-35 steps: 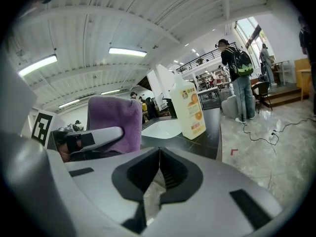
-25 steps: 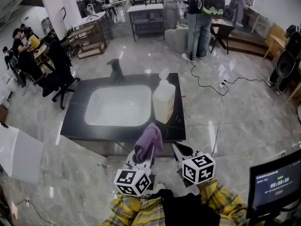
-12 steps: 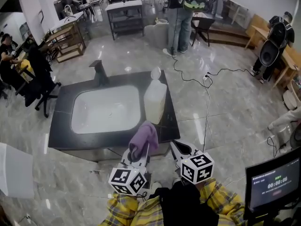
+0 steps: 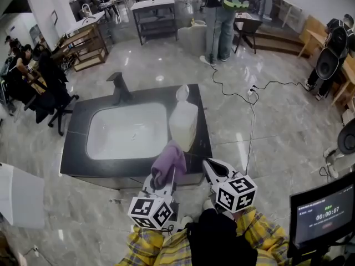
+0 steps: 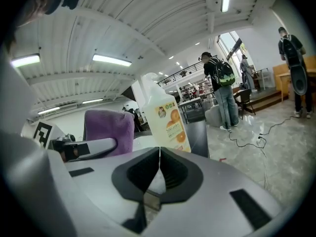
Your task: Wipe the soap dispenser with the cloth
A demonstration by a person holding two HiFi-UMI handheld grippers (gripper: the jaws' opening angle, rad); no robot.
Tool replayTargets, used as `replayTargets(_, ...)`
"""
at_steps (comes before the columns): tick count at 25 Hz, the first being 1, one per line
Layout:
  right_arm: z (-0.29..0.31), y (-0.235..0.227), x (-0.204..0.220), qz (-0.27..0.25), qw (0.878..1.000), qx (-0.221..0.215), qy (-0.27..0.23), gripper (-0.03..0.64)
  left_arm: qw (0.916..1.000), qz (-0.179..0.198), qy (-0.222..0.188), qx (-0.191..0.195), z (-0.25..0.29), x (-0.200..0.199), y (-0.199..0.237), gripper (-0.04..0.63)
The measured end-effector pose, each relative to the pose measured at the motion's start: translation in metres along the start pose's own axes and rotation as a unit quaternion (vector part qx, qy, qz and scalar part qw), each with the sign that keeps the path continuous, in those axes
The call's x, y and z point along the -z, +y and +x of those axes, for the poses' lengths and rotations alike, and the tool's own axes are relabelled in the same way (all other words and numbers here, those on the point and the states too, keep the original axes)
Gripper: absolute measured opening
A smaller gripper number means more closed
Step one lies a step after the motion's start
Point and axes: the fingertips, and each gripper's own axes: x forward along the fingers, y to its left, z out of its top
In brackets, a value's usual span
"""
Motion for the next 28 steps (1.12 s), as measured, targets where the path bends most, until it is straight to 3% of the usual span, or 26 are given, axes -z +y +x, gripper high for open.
replayTargets(9,0.033,-0.021,-0.039,-0.016,0.999,-0.034,-0.007,0.006,0.9991,0.01,-0.026,-0.032,0.027,-0.035,0.005,0.072)
replayTargets(20,0.052,-0.044,-0.081,-0.049,0.995,-0.082,-0.015,0.008,0.998,-0.028,-0.054,-0.019,0.051,-0.086,-0.013,0.072)
replayTargets(28,0.053,-0.039,-0.096,-0.068,0.991,-0.111,-0.019,0.008,0.9978,-0.021,-0.055,-0.031,0.056,-0.099,-0.018,0.072)
